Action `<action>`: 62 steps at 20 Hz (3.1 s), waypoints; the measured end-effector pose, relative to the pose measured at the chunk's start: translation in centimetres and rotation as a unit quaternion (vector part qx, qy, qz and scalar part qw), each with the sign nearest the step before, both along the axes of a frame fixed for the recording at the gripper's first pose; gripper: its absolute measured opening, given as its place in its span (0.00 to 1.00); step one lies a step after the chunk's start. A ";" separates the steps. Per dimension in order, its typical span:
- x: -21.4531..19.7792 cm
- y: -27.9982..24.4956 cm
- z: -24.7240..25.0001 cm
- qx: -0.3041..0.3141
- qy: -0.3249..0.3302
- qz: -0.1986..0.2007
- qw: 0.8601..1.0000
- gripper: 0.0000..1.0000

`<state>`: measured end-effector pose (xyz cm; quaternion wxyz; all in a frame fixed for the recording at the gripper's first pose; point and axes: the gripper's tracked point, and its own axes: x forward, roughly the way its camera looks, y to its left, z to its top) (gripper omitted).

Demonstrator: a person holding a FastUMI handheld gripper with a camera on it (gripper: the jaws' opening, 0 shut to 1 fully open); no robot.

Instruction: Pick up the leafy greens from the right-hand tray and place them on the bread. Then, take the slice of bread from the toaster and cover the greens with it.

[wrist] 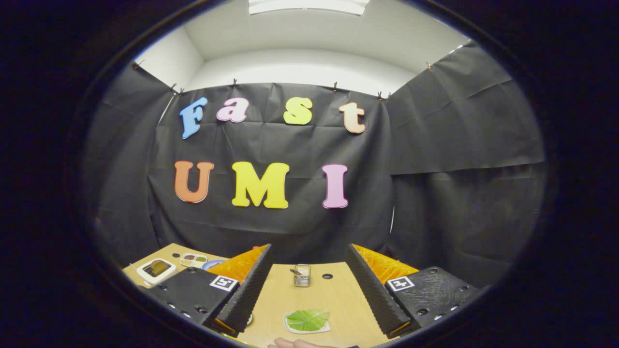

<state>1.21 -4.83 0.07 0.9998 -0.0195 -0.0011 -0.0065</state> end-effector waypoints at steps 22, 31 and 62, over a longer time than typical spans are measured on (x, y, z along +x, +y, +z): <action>13.2 -6.4 -19.3 -0.028 0.163 0.051 0.985 0.95; 17.1 -6.7 -33.7 -0.025 0.310 0.066 0.948 0.96; 18.5 -4.2 -39.1 -0.015 0.401 0.035 0.915 0.00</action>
